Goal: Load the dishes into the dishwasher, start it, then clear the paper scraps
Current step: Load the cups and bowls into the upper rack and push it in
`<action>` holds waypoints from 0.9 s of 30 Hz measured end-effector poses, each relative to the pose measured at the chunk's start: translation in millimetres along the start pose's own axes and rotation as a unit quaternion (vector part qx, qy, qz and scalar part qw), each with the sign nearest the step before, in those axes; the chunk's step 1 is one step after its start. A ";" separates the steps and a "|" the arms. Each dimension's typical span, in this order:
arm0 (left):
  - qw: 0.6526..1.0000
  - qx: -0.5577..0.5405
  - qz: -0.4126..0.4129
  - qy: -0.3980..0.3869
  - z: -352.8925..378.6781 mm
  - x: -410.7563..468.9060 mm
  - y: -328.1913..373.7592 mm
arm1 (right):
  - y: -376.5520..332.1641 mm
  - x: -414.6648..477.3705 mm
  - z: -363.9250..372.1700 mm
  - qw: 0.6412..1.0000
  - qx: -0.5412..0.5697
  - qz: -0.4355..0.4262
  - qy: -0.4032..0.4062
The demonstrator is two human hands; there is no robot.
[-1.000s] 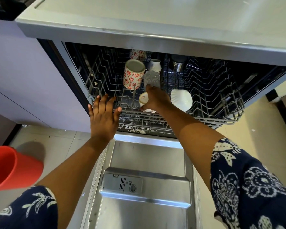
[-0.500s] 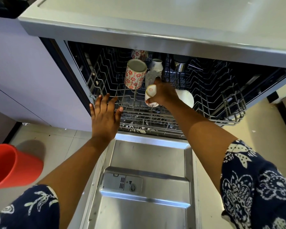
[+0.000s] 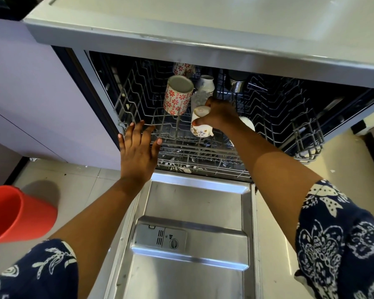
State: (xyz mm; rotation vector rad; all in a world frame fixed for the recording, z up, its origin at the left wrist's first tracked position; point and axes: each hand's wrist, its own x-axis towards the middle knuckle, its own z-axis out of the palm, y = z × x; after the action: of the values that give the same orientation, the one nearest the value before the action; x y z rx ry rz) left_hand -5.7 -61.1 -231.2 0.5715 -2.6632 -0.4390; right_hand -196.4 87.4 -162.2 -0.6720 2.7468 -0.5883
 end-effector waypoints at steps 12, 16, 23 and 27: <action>1.000 0.002 -0.001 -0.004 1.2 0.5 -0.7 | 0.1 9.1 -22.8 0.993 -0.011 -0.032 -0.111; 1.000 0.002 -0.001 -0.004 0.4 0.3 -0.1 | -1.8 15.4 -32.7 0.984 -0.031 -0.050 -0.167; 1.000 -0.003 0.001 -0.005 -0.3 -0.2 0.0 | -4.6 23.9 -35.5 0.981 0.044 0.018 -0.186; 1.000 0.000 -0.001 -0.003 -0.1 0.3 -0.2 | -7.4 13.8 -28.1 0.990 -0.042 -0.030 -0.134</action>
State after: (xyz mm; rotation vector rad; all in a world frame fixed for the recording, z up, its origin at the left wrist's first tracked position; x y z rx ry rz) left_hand -5.9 -61.5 -231.1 0.5731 -2.6687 -0.4429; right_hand -214.7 83.8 -136.0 -0.7935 2.5183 -0.3658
